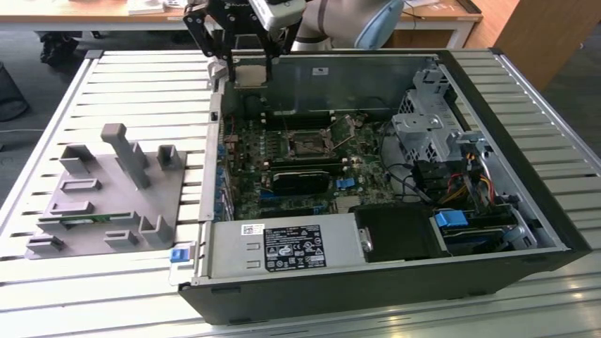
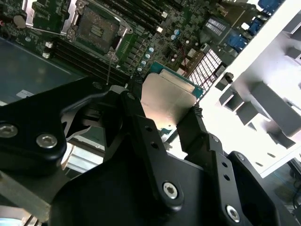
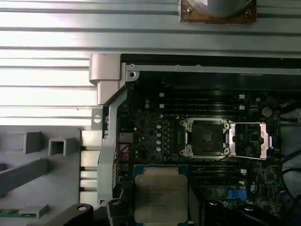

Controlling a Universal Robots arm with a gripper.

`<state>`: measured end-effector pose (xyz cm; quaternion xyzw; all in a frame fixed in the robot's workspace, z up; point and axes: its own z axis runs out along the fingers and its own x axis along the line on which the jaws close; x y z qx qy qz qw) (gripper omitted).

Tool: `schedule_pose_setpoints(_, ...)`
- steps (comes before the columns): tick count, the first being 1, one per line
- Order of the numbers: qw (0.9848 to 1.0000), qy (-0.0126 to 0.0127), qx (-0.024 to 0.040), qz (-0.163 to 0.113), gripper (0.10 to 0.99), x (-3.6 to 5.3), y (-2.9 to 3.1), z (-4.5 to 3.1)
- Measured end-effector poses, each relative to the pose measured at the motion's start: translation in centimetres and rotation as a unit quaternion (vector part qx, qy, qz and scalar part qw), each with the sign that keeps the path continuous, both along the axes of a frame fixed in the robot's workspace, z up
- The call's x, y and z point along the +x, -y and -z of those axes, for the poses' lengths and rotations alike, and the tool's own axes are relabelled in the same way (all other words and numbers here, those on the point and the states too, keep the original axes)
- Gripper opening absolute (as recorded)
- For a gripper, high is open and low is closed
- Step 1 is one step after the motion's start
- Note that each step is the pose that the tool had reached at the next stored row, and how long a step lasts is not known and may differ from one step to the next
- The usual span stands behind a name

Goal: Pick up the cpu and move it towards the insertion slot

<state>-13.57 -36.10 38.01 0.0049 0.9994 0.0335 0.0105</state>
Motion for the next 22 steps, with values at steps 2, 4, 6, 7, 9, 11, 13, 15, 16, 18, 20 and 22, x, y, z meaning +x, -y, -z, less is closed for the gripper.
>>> schedule_pose_setpoints(2, 1.0, 0.0, 0.0, 0.0, 0.545, 0.32, -0.17, 0.0)
schedule_pose_setpoints(4, 1.0, 0.0, 0.0, 0.0, 0.545, 0.69, -0.34, 0.0)
schedule_pose_setpoints(6, 1.0, 0.0, 0.0, 0.0, 0.545, 1.13, -0.55, 0.0)
schedule_pose_setpoints(7, 1.0, 0.0, 0.0, 0.0, 0.545, 1.33, -0.67, 0.0)
schedule_pose_setpoints(9, 1.0, 0.0, -0.0001, 0.0, 0.545, 1.66, -0.9, -0.01)
schedule_pose_setpoints(11, 1.0, 0.0, 0.0, 0.0, 0.545, 1.96, -1.18, 0.0)
schedule_pose_setpoints(13, 1.0, 0.0, 0.0, 0.0, 0.545, 2.29, -1.43, 0.0)
schedule_pose_setpoints(15, 1.0, 0.0, 0.0, 0.0, 0.545, 2.68, -1.6, 0.0)
schedule_pose_setpoints(16, 1.0, -0.0001, -0.0001, 0.0, 0.545, 2.87, -1.67, -0.01)
schedule_pose_setpoints(18, 1.0, 0.0, -0.0001, 0.0, 0.545, 3.31, -1.83, 0.0)
schedule_pose_setpoints(20, 1.0, 0.0, 0.0, 0.0, 0.545, 3.75, -2.0, 0.0)
schedule_pose_setpoints(22, 1.0, 0.0, 0.0, 0.0, 0.545, 4.17, -2.18, 0.01)
